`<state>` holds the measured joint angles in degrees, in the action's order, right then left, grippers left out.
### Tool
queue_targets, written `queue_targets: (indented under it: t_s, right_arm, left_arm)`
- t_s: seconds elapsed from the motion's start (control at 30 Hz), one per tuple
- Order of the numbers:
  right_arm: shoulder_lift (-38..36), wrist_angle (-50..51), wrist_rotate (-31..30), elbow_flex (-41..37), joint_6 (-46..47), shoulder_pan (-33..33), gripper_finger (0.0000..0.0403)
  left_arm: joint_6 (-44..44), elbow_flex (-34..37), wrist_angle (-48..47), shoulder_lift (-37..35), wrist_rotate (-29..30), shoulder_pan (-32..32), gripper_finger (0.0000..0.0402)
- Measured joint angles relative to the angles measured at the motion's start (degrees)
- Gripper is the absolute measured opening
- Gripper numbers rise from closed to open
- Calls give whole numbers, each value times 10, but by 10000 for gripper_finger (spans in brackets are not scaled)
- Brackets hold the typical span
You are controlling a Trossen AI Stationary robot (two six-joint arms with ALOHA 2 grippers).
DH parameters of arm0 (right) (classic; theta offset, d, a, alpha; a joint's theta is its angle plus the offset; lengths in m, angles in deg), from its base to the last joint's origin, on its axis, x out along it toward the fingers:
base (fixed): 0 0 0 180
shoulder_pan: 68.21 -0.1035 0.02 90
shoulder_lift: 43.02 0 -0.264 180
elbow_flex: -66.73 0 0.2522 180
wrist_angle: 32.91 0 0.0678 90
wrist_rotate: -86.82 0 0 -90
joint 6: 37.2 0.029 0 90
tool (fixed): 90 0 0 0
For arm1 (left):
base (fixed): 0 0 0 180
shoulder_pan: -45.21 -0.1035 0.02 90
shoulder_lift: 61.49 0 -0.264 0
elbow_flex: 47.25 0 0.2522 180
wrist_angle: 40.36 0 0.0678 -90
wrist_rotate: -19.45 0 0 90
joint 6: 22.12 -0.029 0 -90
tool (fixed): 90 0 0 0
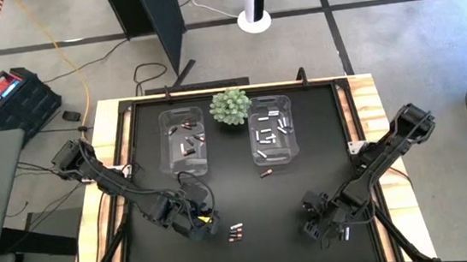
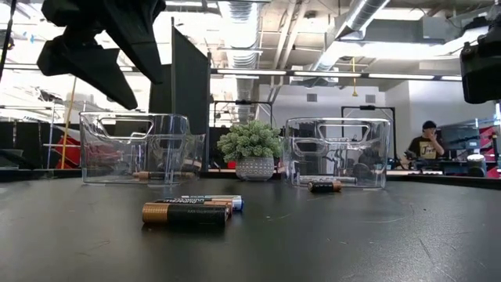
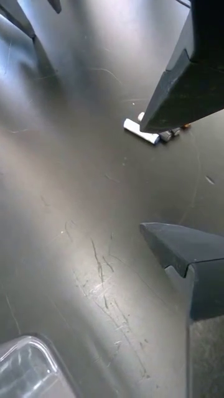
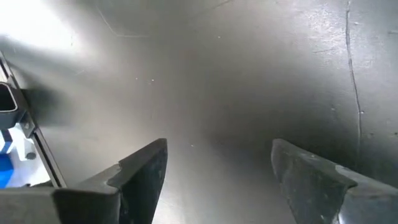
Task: Sort batteries
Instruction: Put the black-brown battery into the left transparent bin
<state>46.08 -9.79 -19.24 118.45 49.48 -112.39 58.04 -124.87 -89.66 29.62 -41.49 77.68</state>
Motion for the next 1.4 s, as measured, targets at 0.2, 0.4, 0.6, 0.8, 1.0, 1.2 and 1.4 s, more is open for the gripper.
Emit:
queue_targets:
  t_s: [0.2,0.4,0.6,0.8,1.0,1.2,1.4]
  right_arm:
    - [0,-10,3,0,-12,8,324]
    - [0,-13,10,1,-17,8,373]
    - [0,-16,14,1,-61,8,389]
    - [0,-17,13,1,-66,8,390]
    - [0,-17,13,0,-62,14,390]
    - [-3,-17,25,0,-19,34,385]
    - [-36,24,37,1,7,25,385]
  left_arm:
    - [-2,0,0,0,2,-1,245]
    - [5,0,0,0,7,-1,245]
    - [16,0,1,0,22,-1,245]
    - [-8,0,-1,0,23,-1,245]
    - [-91,0,1,0,23,-4,245]
    - [-129,0,-1,0,34,-1,245]
    - [-240,0,-1,0,60,20,245]
